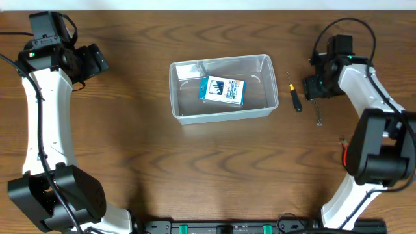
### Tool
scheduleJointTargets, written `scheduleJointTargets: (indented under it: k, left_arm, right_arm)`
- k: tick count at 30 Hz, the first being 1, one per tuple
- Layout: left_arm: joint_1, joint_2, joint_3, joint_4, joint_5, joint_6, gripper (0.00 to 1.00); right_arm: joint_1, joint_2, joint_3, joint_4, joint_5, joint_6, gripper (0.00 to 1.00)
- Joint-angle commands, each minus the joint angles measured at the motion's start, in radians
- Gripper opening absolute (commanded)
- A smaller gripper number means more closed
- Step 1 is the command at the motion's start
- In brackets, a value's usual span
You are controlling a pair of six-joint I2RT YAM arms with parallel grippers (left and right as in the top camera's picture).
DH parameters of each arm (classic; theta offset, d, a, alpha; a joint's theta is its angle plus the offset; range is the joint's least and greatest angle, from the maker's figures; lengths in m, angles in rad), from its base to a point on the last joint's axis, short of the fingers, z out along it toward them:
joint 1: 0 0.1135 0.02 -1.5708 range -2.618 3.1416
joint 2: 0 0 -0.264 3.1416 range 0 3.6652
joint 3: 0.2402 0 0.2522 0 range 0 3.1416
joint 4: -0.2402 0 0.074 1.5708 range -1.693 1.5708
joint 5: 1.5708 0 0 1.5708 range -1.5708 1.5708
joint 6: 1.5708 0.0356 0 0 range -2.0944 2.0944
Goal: Pack container
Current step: 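Grasp the silver wrench with the right gripper, then carry the wrench into the container and lower it beside the box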
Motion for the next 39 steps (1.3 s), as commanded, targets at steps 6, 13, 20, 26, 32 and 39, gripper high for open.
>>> scheduleJointTargets:
  k: [6,13,20,26,32,39]
  left_arm:
    - [0.003,0.005,0.005,-0.003,-0.008,-0.01,0.98]
    - [0.003,0.005,0.005,-0.003,-0.008,-0.01,0.98]
    - [0.003,0.005,0.005,-0.003,-0.008,-0.01,0.98]
    - [0.003,0.005,0.005,-0.003,-0.008,-0.01,0.98]
    - [0.003,0.005,0.005,-0.003,-0.008,-0.01,0.98]
    - [0.003,0.005,0.005,-0.003,-0.008,-0.01,0.98]
  right_arm:
    - [-0.002,0.085,-0.008,0.003,-0.002,-0.01,0.63]
    - [-0.002,0.098,-0.008,-0.002,0.0,-0.002,0.31]
    - [-0.002,0.098,-0.007,-0.002,0.001,-0.002,0.05]
    - [0.0,0.081,0.018,-0.026,0.069,0.023,0.01]
    - [0.012,0.021,0.196,-0.119,0.071,0.02,0.01]
    - [0.094,-0.032,0.496,-0.238,-0.022,-0.108,0.01]
